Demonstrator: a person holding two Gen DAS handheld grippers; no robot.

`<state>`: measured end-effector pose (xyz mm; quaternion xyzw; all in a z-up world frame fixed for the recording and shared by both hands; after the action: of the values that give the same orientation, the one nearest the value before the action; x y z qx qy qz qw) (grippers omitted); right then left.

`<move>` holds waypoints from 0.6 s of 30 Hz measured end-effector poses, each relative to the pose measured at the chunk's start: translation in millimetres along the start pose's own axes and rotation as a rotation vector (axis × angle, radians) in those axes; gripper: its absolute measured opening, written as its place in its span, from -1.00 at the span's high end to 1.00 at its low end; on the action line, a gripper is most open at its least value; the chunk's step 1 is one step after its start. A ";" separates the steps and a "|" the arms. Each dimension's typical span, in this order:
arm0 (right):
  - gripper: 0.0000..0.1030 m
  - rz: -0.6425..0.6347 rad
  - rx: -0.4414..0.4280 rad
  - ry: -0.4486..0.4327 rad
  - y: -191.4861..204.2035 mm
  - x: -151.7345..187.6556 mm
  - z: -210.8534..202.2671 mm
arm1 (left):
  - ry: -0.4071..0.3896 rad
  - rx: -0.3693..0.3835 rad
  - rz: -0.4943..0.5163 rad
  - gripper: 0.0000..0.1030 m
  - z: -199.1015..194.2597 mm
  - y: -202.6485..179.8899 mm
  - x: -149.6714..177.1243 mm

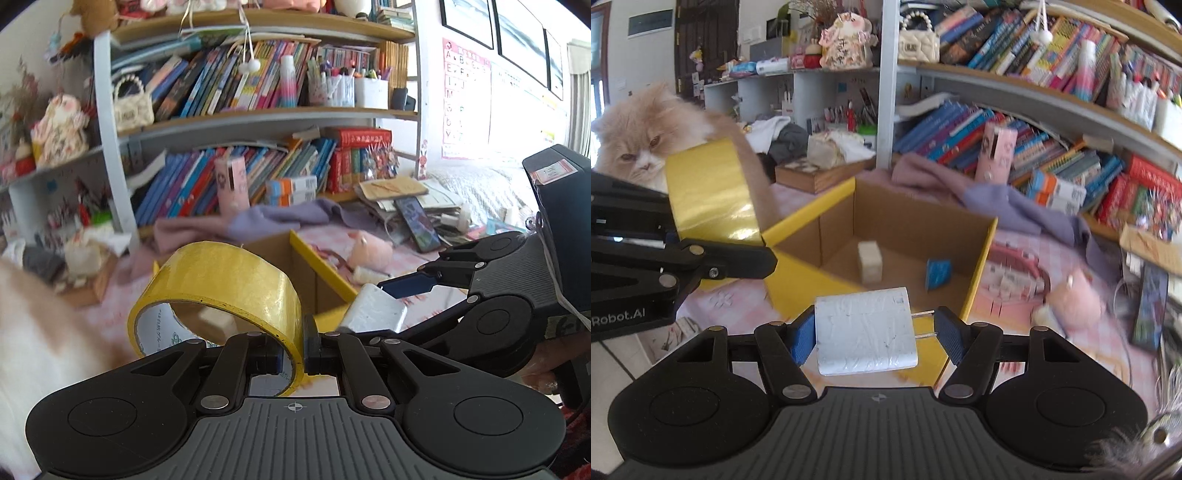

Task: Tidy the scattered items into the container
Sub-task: 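Lift the tape and charger and carry both toward the yellow box, then open the right tool over the box while the left tool releases the tape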

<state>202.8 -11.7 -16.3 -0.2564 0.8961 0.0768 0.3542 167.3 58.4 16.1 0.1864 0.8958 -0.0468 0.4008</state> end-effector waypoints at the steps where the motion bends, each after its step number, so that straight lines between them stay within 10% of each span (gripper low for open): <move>1: -0.25 -0.008 0.001 -0.005 -3.6 -6.3 3.0 | -0.004 -0.007 0.009 0.84 3.4 2.2 -6.6; 18: -0.25 -0.301 0.015 0.043 -47.4 -65.4 100.0 | 0.205 -0.014 0.261 0.84 114.3 20.2 -50.8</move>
<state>327.0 6.1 -43.9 -0.3867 0.8554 0.0106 0.3443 285.8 35.4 -22.3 0.3021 0.9005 0.0311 0.3113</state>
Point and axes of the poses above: each gripper's, at about its wrist camera, not at the fingertips, and z roughly the way its jaws point, y to its left, x to its underside, the point moved 10 cm from there along z, roughly the way its jaws point, and after that the axes turned 12 degrees about y, right-handed, at the moved point
